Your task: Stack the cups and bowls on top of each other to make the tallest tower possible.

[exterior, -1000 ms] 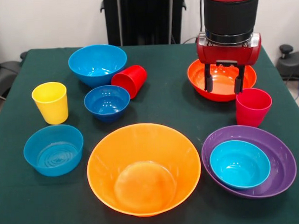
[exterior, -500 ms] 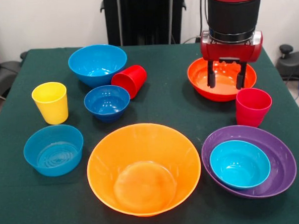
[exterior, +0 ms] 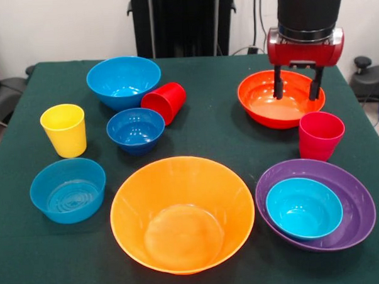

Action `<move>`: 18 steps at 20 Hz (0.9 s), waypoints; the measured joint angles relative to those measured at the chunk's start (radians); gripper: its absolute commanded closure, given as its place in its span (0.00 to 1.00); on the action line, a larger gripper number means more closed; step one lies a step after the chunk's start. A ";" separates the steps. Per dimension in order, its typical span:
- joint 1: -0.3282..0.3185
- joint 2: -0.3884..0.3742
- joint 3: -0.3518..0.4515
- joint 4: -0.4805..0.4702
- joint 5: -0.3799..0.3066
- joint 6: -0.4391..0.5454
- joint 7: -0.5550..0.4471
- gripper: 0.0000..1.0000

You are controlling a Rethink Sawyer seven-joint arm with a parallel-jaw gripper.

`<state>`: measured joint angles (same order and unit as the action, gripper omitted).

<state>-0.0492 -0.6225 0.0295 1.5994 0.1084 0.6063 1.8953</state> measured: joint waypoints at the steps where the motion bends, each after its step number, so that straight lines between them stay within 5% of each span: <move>1: 0.007 -0.003 -0.002 0.005 0.000 0.000 0.000 0.00; 18: 0.068 0.001 -0.012 0.036 0.001 -0.045 0.000 0.00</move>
<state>0.0186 -0.6216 0.0176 1.6351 0.1099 0.5616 1.8955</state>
